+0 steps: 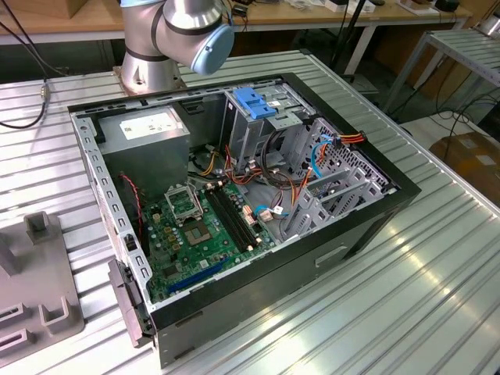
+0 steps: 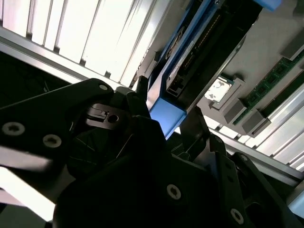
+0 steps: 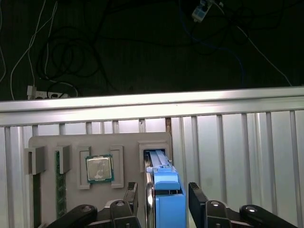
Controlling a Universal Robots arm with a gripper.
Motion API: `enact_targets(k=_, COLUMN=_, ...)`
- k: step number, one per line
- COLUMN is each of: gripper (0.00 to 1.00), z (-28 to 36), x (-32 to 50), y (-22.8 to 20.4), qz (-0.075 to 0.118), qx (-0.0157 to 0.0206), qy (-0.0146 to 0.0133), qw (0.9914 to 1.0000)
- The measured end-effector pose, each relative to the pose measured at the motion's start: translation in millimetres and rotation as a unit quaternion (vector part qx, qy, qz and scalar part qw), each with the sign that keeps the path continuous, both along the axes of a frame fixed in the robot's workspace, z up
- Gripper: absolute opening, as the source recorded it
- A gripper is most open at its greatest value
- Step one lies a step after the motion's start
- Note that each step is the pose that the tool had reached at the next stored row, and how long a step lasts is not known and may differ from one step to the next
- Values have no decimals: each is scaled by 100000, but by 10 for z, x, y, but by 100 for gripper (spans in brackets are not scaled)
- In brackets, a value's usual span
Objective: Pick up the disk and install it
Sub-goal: 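Pick up the disk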
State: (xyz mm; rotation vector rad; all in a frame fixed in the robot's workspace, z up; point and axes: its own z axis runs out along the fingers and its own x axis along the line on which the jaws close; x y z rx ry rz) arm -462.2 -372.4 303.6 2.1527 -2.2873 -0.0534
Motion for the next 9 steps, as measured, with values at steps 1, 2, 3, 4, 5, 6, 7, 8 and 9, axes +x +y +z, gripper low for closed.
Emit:
enact_targets(k=1, gripper=55, z=-3, x=0, y=-4, qz=3, qx=4, qy=-12, qw=100000)
enact_targets(k=2, gripper=53, z=-4, x=0, y=-5, qz=-3, qx=0, qy=-3, qw=100000)
enact_targets(k=3, gripper=46, z=-5, x=0, y=-7, qz=-5, qx=-4, qy=5, qw=100000)
enact_targets(k=4, gripper=46, z=-6, x=0, y=-8, qz=-3, qx=-4, qy=4, qw=100000)
enact_targets(k=5, gripper=39, z=-7, x=0, y=-9, qz=-2, qx=-3, qy=4, qw=100000)
enact_targets(k=6, gripper=39, z=-7, x=0, y=-9, qz=-3, qx=-3, qy=5, qw=100000)
enact_targets(k=7, gripper=39, z=-8, x=0, y=-10, qz=-3, qx=-3, qy=2, qw=100000)
enact_targets(k=8, gripper=39, z=-9, x=0, y=-10, qz=-2, qx=-1, qy=2, qw=100000)
enact_targets(k=9, gripper=39, z=-8, x=0, y=-10, qz=-3, qx=-2, qy=3, qw=100000)
